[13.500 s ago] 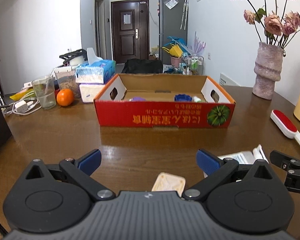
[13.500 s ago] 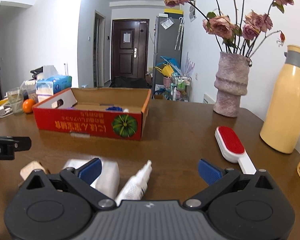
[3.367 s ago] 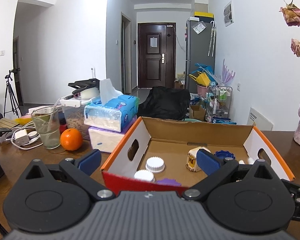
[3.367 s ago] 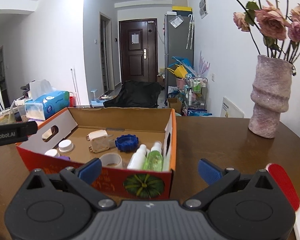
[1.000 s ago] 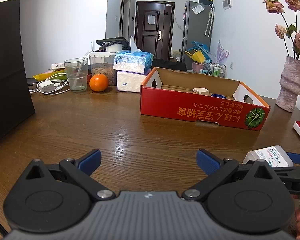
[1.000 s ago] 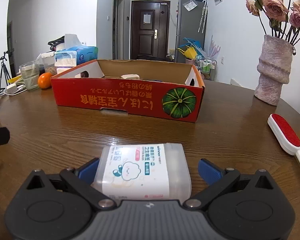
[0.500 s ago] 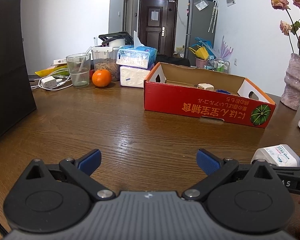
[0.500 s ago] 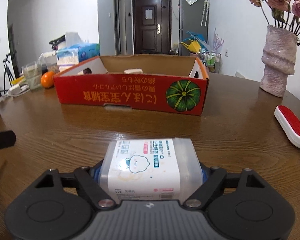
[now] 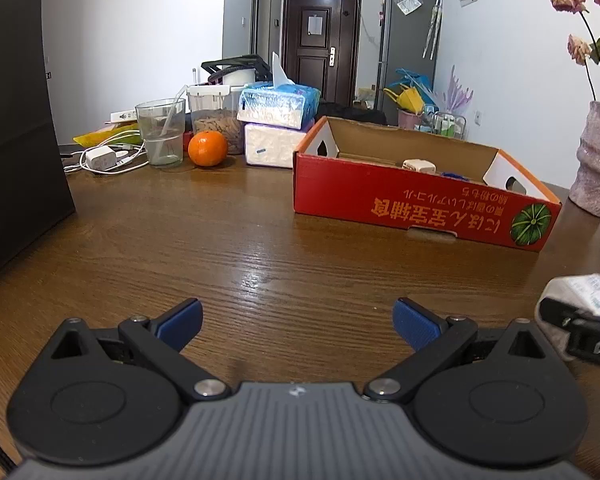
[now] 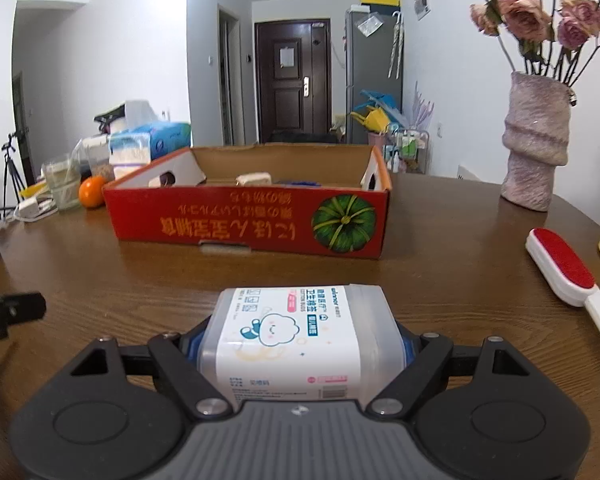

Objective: Organize rigid objects
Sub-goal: 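Lift the wet-wipe pack with the right gripper and carry it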

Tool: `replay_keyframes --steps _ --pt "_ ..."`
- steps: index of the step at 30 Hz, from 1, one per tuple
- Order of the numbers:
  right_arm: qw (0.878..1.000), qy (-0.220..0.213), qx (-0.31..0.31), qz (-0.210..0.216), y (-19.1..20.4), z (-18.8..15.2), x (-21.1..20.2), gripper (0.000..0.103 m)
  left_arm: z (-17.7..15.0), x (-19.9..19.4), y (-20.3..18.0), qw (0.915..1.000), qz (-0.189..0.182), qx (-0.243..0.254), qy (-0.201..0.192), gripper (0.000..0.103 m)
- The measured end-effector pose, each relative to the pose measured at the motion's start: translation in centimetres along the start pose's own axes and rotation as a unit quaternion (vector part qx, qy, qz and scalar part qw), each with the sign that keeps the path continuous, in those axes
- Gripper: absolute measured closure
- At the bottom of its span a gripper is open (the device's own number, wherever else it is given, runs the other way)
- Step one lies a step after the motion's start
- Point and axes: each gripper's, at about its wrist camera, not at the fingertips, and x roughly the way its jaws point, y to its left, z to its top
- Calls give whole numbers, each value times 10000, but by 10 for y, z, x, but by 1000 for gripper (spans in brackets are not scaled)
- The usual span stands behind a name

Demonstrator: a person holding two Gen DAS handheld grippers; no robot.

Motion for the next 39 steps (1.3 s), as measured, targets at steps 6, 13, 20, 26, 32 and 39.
replay_keyframes --steps 6,13,20,26,32,39 --pt "9998 -149 96 -73 -12 0 -10 21 -1 3 -3 10000 51 19 23 0" --pt "9991 -321 194 -179 -29 -2 -23 21 -2 5 -9 9999 95 -92 71 0" --pt "9979 -496 335 -253 -52 -5 -38 21 -6 4 -32 9999 64 -20 128 0" --pt "9964 -649 437 -323 -74 -9 -51 21 -11 2 -58 9998 36 69 167 0" --pt "9944 -777 587 -421 -99 -14 -64 21 -16 1 -87 9995 -5 231 230 0" --pt "9917 -933 677 -577 -129 -18 -76 21 -22 0 -121 9989 -100 370 272 0"
